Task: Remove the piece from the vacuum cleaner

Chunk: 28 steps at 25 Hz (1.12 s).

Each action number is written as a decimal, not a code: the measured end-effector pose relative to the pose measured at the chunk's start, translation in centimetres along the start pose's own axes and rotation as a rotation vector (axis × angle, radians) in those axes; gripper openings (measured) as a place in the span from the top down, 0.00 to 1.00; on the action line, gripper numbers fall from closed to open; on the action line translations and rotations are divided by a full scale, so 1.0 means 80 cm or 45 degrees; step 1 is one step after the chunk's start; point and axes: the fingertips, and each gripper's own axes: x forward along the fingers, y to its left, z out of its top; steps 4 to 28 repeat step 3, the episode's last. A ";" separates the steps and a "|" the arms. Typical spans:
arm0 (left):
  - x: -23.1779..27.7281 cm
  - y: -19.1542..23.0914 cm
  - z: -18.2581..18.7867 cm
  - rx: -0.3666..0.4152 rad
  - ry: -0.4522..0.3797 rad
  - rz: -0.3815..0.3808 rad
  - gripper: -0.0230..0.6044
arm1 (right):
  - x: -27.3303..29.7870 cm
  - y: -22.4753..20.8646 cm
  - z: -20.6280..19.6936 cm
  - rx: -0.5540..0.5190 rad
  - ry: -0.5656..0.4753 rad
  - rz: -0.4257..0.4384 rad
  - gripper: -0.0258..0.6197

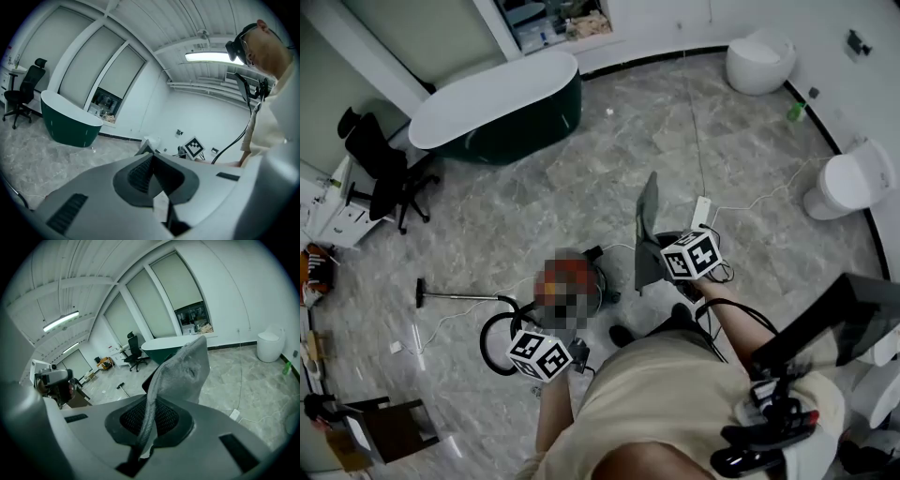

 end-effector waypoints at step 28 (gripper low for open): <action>0.035 -0.044 -0.004 0.045 0.002 0.031 0.96 | -0.042 -0.019 -0.011 -0.023 0.012 0.049 0.94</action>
